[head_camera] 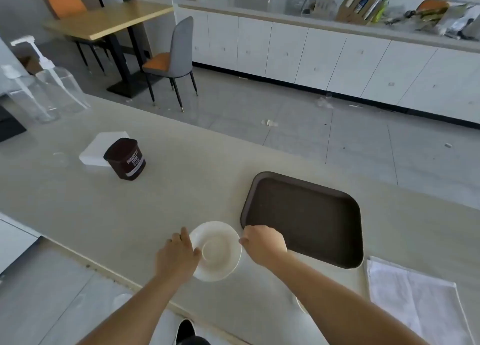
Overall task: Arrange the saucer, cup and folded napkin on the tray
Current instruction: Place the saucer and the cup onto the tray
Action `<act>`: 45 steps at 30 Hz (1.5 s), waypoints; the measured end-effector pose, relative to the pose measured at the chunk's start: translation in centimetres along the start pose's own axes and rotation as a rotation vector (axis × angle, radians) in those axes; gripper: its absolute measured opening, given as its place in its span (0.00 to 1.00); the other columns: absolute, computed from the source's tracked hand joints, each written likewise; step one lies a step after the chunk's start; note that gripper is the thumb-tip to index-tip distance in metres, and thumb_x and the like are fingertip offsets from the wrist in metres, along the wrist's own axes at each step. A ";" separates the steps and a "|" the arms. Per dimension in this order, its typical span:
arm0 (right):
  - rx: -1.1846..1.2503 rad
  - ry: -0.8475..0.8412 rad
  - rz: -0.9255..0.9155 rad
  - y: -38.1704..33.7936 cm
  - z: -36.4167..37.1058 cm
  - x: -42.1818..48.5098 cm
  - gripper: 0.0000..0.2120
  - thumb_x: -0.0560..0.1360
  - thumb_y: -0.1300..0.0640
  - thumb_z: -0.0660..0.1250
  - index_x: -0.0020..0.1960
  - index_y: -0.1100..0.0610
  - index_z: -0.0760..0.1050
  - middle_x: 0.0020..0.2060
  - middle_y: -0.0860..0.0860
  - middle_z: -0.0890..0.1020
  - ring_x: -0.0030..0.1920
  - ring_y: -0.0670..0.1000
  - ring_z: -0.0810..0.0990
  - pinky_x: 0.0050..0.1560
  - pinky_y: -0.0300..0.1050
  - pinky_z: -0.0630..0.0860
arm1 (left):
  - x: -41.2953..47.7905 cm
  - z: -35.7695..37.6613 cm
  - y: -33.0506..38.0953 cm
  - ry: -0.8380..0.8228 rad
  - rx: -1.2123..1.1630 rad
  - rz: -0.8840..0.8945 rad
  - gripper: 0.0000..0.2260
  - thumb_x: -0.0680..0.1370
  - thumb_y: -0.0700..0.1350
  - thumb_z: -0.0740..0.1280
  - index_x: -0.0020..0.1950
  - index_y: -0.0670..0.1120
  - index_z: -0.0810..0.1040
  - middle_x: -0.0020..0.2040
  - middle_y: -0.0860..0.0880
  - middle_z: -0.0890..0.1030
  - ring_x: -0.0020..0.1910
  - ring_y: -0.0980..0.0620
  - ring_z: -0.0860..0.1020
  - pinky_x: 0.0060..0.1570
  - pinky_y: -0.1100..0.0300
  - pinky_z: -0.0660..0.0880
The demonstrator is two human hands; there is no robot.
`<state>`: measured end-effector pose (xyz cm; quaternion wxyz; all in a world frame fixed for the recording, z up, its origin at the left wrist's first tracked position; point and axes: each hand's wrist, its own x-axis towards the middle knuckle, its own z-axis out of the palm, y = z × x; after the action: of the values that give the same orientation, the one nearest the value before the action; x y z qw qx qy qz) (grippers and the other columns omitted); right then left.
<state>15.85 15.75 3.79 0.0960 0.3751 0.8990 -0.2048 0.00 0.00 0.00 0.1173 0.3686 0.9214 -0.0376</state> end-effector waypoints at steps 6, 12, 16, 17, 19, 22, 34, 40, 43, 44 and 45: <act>0.103 -0.081 0.135 -0.5 1.8 0.3 0.14 0.79 0.46 0.63 0.44 0.57 0.73 0.41 0.52 0.80 0.40 0.58 0.77 0.36 0.46 0.70 | 0.0 0.0 0.3 -0.008 -0.155 -0.062 0.18 0.78 0.53 0.59 0.63 0.44 0.68 0.54 0.46 0.76 0.51 0.46 0.77 0.41 0.53 0.74; 0.258 -0.130 0.190 -0.5 2.6 0.8 0.09 0.78 0.53 0.63 0.51 0.56 0.78 0.45 0.52 0.85 0.46 0.58 0.83 0.42 0.48 0.78 | 0.1 0.1 0.3 -0.001 -0.264 -0.101 0.11 0.79 0.44 0.57 0.59 0.43 0.73 0.54 0.45 0.79 0.49 0.44 0.79 0.43 0.54 0.74; 0.428 -0.145 0.262 -0.7 3.0 1.2 0.07 0.75 0.59 0.62 0.41 0.60 0.75 0.42 0.56 0.87 0.39 0.58 0.83 0.43 0.51 0.82 | 0.3 0.3 0.3 0.017 -0.349 -0.110 0.13 0.77 0.39 0.58 0.59 0.43 0.75 0.54 0.44 0.81 0.52 0.43 0.79 0.47 0.53 0.75; 0.448 -0.141 0.273 -0.7 3.0 1.3 0.07 0.74 0.60 0.62 0.37 0.59 0.73 0.41 0.57 0.87 0.35 0.57 0.80 0.41 0.50 0.81 | 0.4 0.2 0.3 0.022 -0.364 -0.109 0.13 0.77 0.38 0.58 0.59 0.42 0.75 0.54 0.43 0.81 0.52 0.43 0.79 0.48 0.52 0.75; 0.469 -0.125 0.282 -0.6 3.0 1.4 0.08 0.72 0.62 0.61 0.35 0.56 0.71 0.41 0.58 0.87 0.32 0.55 0.76 0.37 0.47 0.79 | 0.6 0.1 0.4 0.037 -0.399 -0.098 0.13 0.75 0.36 0.58 0.56 0.41 0.76 0.52 0.42 0.81 0.51 0.41 0.79 0.49 0.51 0.75; 0.504 -0.100 0.296 -0.2 2.4 1.6 0.06 0.71 0.63 0.61 0.38 0.59 0.75 0.36 0.54 0.87 0.33 0.55 0.80 0.39 0.49 0.83 | 1.1 -0.4 0.6 0.084 -0.462 -0.069 0.12 0.73 0.34 0.58 0.52 0.40 0.77 0.48 0.41 0.82 0.49 0.40 0.79 0.47 0.51 0.75; 0.616 0.053 0.412 5.4 -1.7 2.5 0.09 0.73 0.63 0.62 0.41 0.58 0.80 0.30 0.51 0.85 0.29 0.52 0.81 0.39 0.52 0.85 | 4.9 -3.1 6.6 0.171 -0.664 0.001 0.08 0.73 0.36 0.63 0.34 0.46 0.72 0.31 0.50 0.74 0.34 0.46 0.68 0.34 0.56 0.64; 0.632 0.103 0.483 8.8 -2.4 3.6 0.09 0.77 0.61 0.63 0.41 0.56 0.80 0.30 0.52 0.85 0.27 0.51 0.82 0.36 0.50 0.86 | 6.8 -4.1 10.7 0.154 -0.654 0.072 0.12 0.68 0.34 0.59 0.28 0.47 0.62 0.24 0.52 0.63 0.28 0.50 0.60 0.28 0.56 0.54; 0.643 0.114 0.511 10.3 -2.8 4.5 0.08 0.77 0.60 0.64 0.42 0.54 0.80 0.31 0.52 0.85 0.29 0.52 0.84 0.38 0.50 0.86 | 8.2 -4.4 12.4 0.138 -0.633 0.102 0.11 0.66 0.34 0.57 0.29 0.47 0.59 0.25 0.51 0.60 0.28 0.50 0.57 0.29 0.55 0.51; 0.646 0.118 0.519 10.7 -2.8 4.8 0.07 0.78 0.59 0.65 0.43 0.54 0.80 0.31 0.52 0.85 0.31 0.53 0.85 0.38 0.50 0.86 | 8.7 -4.4 12.9 0.125 -0.623 0.108 0.11 0.66 0.35 0.57 0.30 0.47 0.59 0.26 0.51 0.60 0.28 0.50 0.57 0.29 0.55 0.52; 0.648 0.123 0.527 11.2 -2.9 5.2 0.06 0.78 0.59 0.66 0.44 0.54 0.80 0.32 0.52 0.85 0.32 0.53 0.86 0.38 0.50 0.86 | 9.2 -4.3 13.4 0.106 -0.608 0.109 0.10 0.67 0.35 0.58 0.30 0.47 0.60 0.26 0.51 0.60 0.28 0.50 0.58 0.29 0.55 0.52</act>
<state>20.14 27.43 1.36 -0.0317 0.6144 0.6656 -0.4226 1.96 16.61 2.20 0.1758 0.3669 0.8741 0.2654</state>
